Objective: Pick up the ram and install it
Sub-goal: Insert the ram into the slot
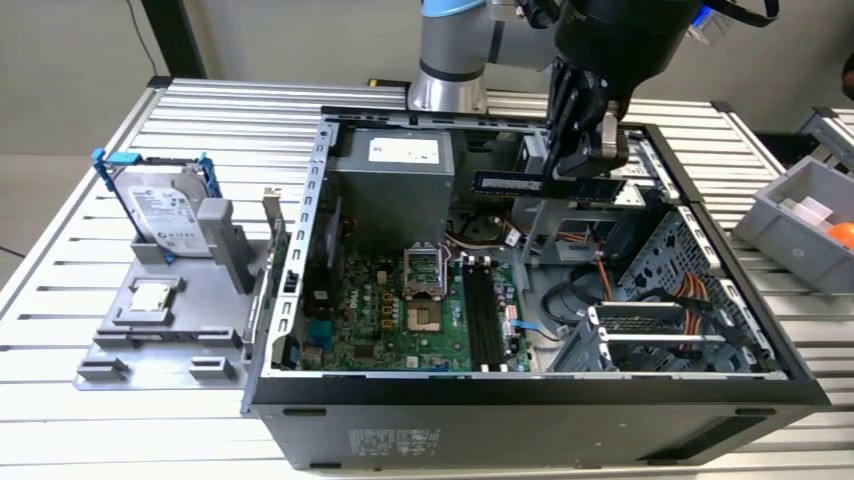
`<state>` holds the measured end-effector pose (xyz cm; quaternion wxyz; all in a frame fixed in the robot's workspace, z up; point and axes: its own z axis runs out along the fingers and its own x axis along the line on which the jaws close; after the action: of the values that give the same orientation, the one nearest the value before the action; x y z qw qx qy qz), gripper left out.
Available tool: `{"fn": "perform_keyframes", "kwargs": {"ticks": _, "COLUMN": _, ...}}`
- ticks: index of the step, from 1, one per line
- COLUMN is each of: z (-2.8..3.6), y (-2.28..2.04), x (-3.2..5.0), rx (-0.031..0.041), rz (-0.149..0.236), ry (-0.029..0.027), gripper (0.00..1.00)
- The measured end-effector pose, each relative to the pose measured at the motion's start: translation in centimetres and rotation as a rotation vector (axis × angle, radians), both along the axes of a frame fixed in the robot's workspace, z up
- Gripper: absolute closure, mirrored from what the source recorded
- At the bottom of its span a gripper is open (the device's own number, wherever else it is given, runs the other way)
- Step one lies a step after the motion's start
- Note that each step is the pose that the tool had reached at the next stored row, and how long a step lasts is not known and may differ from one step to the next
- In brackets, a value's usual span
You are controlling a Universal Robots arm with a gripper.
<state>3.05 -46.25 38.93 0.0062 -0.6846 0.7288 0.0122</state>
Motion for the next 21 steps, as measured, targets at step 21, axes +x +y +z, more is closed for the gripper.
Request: {"fn": "perform_keyframes", "kwargs": {"ticks": 21, "z": -0.01, "y": 0.0, "x": 0.01, "rx": 0.0002, "rz": -0.037, "ry": 0.004, "gripper": 1.0}}
